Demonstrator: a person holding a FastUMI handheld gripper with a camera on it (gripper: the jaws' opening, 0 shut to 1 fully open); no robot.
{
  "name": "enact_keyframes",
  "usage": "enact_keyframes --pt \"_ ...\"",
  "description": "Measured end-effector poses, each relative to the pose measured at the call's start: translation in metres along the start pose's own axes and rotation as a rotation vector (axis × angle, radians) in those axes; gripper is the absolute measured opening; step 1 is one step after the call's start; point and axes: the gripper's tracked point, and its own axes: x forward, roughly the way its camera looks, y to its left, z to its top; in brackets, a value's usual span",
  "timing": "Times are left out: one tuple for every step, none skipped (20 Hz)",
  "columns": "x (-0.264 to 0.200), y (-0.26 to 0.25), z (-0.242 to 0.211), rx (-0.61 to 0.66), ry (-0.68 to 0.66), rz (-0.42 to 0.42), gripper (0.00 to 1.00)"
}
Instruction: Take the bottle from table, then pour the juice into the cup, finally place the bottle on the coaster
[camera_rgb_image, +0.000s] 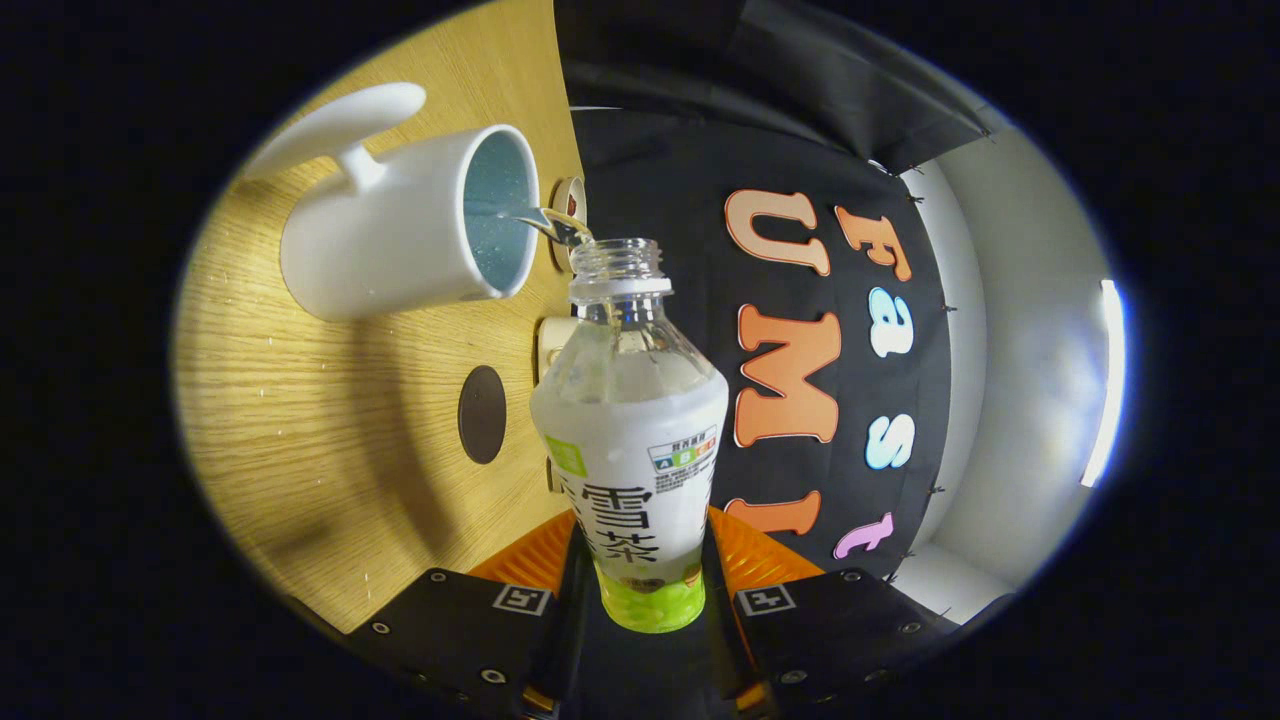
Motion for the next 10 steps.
enact_keyframes --pt "0.0007 -0.0008 0.0008 -0.004 -0.002 -0.005 0.53" --pt "0.0012 -0.0005 0.0002 -0.006 -0.002 -0.008 0.53" --pt "0.0023 -0.0004 -0.0005 -0.007 -0.003 -0.007 0.53" --pt "0.0024 -0.0018 0.0012 -0.009 -0.004 -0.008 0.53" --pt "0.0031 -0.0012 0.0004 -0.014 -0.005 -0.010 0.53" --pt "0.0035 -0.0022 0.0004 -0.022 -0.006 -0.015 0.53" --pt "0.0043 -0.0033 0.0003 -0.031 -0.008 -0.021 0.53" --pt "0.0046 -0.0035 0.0001 -0.037 -0.010 -0.027 0.53" --pt "0.0058 -0.0047 -0.0003 -0.040 -0.013 -0.031 0.53" --pt "0.0062 -0.0046 -0.0002 -0.043 -0.013 -0.030 0.53"
